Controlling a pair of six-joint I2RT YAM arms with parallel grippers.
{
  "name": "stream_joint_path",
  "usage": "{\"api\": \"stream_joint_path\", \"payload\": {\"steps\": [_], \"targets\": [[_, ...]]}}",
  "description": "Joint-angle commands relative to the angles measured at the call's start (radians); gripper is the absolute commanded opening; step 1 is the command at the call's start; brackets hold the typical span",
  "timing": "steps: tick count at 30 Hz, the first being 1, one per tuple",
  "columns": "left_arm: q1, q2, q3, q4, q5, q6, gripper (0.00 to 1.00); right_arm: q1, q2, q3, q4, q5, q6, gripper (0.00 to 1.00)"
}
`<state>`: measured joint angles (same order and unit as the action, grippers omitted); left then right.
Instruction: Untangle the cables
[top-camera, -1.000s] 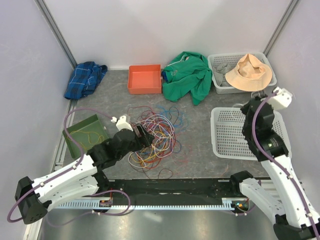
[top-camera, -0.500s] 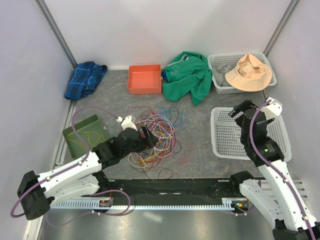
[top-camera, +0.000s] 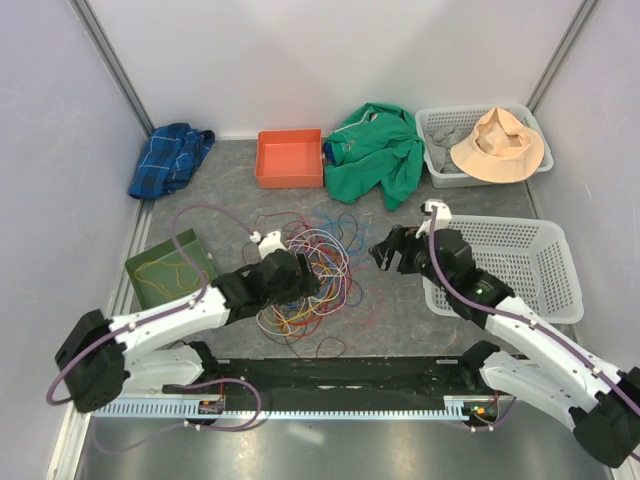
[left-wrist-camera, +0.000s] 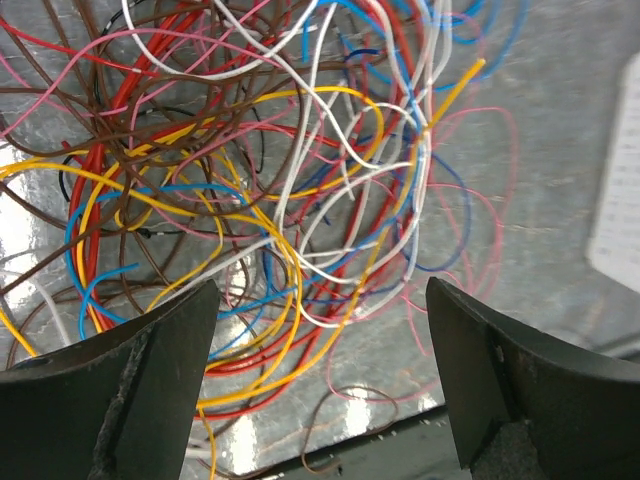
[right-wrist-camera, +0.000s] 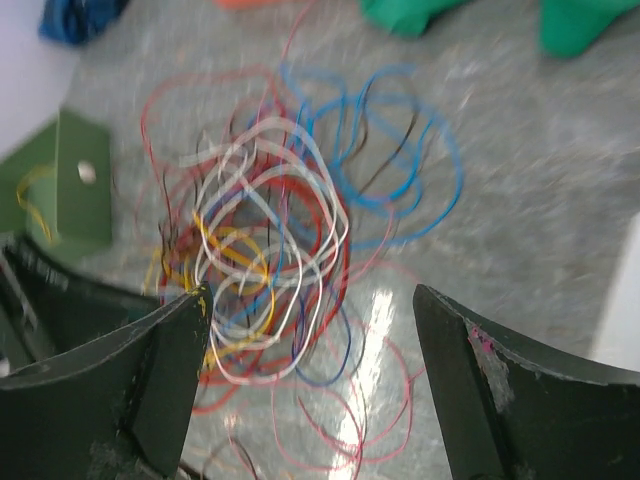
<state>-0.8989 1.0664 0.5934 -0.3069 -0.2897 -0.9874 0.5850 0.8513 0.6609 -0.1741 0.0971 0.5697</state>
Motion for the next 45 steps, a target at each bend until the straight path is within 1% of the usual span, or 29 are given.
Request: {"api": "stream_joint_path", "payload": {"steps": [1, 2, 6, 9, 10, 11, 12, 14, 15, 17, 20, 21, 22, 23, 25, 27, 28, 29, 30, 31, 34, 41, 42, 45], "targets": [[0.000, 0.130, 0.132, -0.023, -0.051, -0.008, 0.90, 0.071, 0.017, -0.095, 0.166, -0.022, -0.011, 0.89], [0.000, 0.150, 0.146, -0.021, -0.052, -0.005, 0.90, 0.079, 0.023, -0.109, 0.195, -0.020, -0.014, 0.89], [0.000, 0.257, 0.232, 0.000, -0.068, 0.021, 0.89, 0.084, 0.046, -0.144, 0.209, -0.037, -0.030, 0.89], [0.000, 0.365, 0.291, -0.008, -0.089, 0.024, 0.86, 0.087, 0.043, -0.175, 0.226, -0.054, -0.031, 0.89], [0.000, 0.422, 0.305, -0.014, -0.097, 0.017, 0.85, 0.088, 0.035, -0.188, 0.232, -0.057, -0.030, 0.89], [0.002, 0.447, 0.331, -0.020, -0.103, 0.009, 0.82, 0.087, 0.031, -0.193, 0.234, -0.060, -0.030, 0.89], [0.003, 0.470, 0.342, -0.034, -0.114, -0.009, 0.76, 0.088, 0.025, -0.199, 0.235, -0.063, -0.030, 0.89], [0.009, 0.536, 0.361, -0.049, -0.114, -0.028, 0.71, 0.088, 0.002, -0.211, 0.232, -0.065, -0.030, 0.89], [0.012, 0.555, 0.376, -0.058, -0.112, -0.046, 0.65, 0.088, -0.009, -0.214, 0.229, -0.062, -0.036, 0.89], [0.017, 0.584, 0.385, -0.066, -0.114, -0.054, 0.59, 0.088, -0.034, -0.219, 0.217, -0.051, -0.042, 0.89], [0.020, 0.586, 0.388, -0.078, -0.131, -0.059, 0.36, 0.088, -0.054, -0.216, 0.203, -0.042, -0.056, 0.90], [0.021, 0.572, 0.390, -0.081, -0.144, -0.056, 0.19, 0.088, -0.057, -0.215, 0.200, -0.040, -0.057, 0.89], [0.022, 0.558, 0.387, -0.086, -0.150, -0.053, 0.08, 0.088, -0.060, -0.211, 0.199, -0.040, -0.062, 0.89], [0.022, 0.543, 0.388, -0.096, -0.157, -0.048, 0.02, 0.090, -0.060, -0.210, 0.196, -0.042, -0.062, 0.90], [0.022, 0.469, 0.385, -0.110, -0.164, -0.027, 0.02, 0.088, -0.061, -0.207, 0.193, -0.046, -0.060, 0.89], [0.022, 0.399, 0.388, -0.118, -0.138, 0.016, 0.02, 0.087, -0.066, -0.204, 0.194, -0.060, -0.065, 0.89], [0.022, 0.324, 0.390, -0.112, -0.119, 0.044, 0.02, 0.088, -0.075, -0.202, 0.194, -0.063, -0.064, 0.89], [0.022, 0.279, 0.391, -0.097, -0.092, 0.080, 0.02, 0.088, -0.083, -0.202, 0.200, -0.069, -0.065, 0.90], [0.022, 0.241, 0.393, -0.056, -0.035, 0.161, 0.02, 0.088, -0.092, -0.202, 0.208, -0.089, -0.064, 0.90], [0.022, 0.163, 0.390, -0.029, -0.011, 0.194, 0.02, 0.088, -0.107, -0.198, 0.225, -0.095, -0.060, 0.90], [0.022, 0.042, 0.365, 0.060, 0.070, 0.282, 0.02, 0.088, -0.132, -0.178, 0.284, -0.190, -0.034, 0.90], [0.022, -0.054, 0.391, 0.077, 0.188, 0.374, 0.02, 0.088, -0.112, -0.110, 0.413, -0.322, 0.038, 0.91], [0.022, -0.063, 0.390, 0.084, 0.217, 0.380, 0.02, 0.088, -0.101, -0.101, 0.447, -0.332, 0.051, 0.91], [0.022, -0.098, 0.387, 0.095, 0.238, 0.409, 0.02, 0.088, -0.078, -0.099, 0.537, -0.373, 0.073, 0.91]]}}
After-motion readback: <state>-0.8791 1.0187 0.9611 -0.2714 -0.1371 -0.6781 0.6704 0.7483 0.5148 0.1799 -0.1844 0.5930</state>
